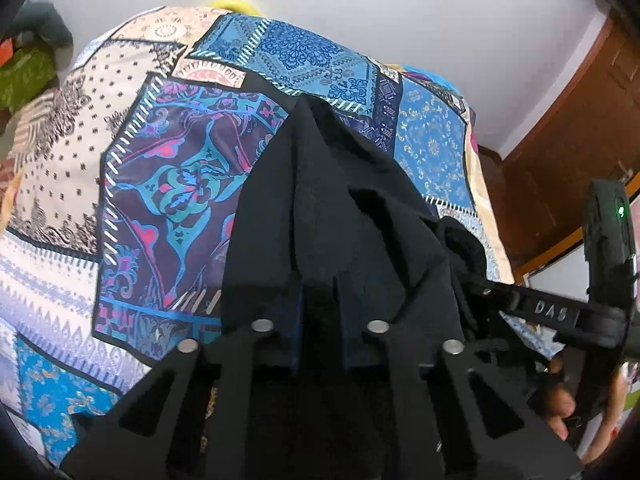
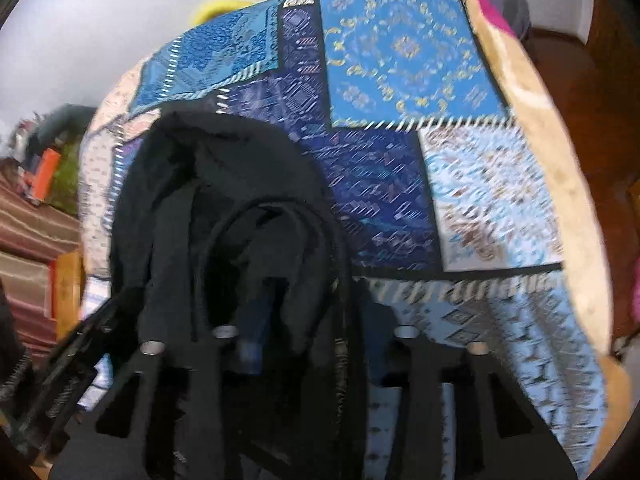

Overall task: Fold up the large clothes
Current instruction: 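Grasp the hood with the left gripper while the right gripper grasps the hood too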

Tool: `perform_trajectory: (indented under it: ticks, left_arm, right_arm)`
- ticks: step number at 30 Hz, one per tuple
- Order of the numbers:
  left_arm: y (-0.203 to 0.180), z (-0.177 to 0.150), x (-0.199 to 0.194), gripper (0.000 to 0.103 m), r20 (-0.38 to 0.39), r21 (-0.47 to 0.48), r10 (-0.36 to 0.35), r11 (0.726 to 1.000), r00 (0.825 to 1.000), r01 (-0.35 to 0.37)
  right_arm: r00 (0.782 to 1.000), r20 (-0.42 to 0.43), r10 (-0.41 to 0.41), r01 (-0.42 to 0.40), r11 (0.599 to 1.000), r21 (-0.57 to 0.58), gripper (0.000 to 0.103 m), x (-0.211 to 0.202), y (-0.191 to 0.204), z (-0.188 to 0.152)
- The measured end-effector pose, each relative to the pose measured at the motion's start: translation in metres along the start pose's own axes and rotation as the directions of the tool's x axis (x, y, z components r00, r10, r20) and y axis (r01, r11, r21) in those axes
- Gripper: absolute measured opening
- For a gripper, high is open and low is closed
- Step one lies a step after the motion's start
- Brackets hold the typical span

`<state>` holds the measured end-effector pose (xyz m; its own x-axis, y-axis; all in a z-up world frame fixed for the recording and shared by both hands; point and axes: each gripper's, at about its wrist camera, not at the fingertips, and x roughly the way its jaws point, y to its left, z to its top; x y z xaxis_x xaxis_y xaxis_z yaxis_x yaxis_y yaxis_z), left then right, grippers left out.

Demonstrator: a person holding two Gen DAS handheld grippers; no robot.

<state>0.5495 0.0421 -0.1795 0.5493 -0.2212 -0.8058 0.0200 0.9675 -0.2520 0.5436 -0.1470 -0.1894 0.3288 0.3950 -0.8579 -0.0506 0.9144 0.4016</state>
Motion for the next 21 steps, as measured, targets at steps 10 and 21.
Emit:
perform_trajectory:
  ticks: [10,21]
  left_arm:
    - [-0.003,-0.014,-0.077,0.008,0.032,0.025,-0.032,0.999,0.999,0.031]
    - [-0.023,-0.101,-0.183,0.008,0.030,0.131,-0.092,0.988,0.995,0.087]
  right_arm:
    - [0.987,0.159,-0.007,0.026,0.993,-0.118,0.013,-0.082,0.026,-0.033]
    - [0.974,0.219,0.053,0.012,0.958,-0.286,0.011,-0.168,0.058,-0.132]
